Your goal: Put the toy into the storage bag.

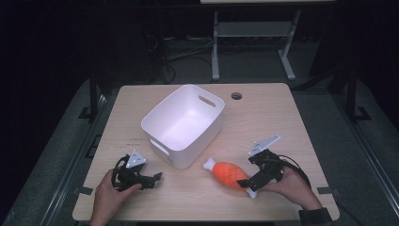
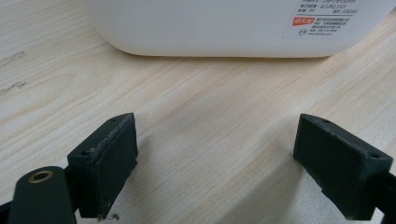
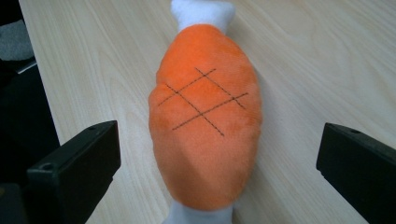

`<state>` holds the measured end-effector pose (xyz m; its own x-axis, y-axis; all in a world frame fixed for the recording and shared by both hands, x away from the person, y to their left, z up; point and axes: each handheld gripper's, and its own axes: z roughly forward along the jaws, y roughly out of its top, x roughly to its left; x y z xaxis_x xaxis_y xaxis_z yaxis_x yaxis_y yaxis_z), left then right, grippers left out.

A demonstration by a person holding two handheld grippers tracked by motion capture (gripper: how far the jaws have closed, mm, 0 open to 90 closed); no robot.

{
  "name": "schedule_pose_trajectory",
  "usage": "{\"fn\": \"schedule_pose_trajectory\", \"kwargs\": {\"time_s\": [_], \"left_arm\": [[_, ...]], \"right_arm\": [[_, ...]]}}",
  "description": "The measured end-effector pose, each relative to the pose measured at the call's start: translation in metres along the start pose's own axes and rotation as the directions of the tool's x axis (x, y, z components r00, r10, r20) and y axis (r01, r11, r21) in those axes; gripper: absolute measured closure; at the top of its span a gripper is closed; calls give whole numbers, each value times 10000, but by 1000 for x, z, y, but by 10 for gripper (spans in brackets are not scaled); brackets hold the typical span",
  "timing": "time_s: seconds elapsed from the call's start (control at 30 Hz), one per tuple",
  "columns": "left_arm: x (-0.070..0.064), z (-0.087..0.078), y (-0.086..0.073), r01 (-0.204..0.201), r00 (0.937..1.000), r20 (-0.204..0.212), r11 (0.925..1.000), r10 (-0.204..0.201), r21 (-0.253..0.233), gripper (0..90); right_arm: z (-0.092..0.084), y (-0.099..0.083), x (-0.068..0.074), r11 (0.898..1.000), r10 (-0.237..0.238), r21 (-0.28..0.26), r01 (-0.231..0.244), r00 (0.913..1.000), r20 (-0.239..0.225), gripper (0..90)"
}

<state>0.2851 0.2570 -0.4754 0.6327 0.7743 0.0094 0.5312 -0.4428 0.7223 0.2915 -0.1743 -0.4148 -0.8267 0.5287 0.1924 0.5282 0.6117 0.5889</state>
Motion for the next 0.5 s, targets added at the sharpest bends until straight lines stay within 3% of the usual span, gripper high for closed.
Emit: {"fn": "schedule_pose_trajectory", "kwargs": {"time_s": [0.5], "left_arm": [[0, 0, 0, 36, 10000, 1, 10000, -36, -35, 127]], "right_arm": [[30, 20, 7, 9963, -613, 583, 636, 9973, -408, 0]]}}
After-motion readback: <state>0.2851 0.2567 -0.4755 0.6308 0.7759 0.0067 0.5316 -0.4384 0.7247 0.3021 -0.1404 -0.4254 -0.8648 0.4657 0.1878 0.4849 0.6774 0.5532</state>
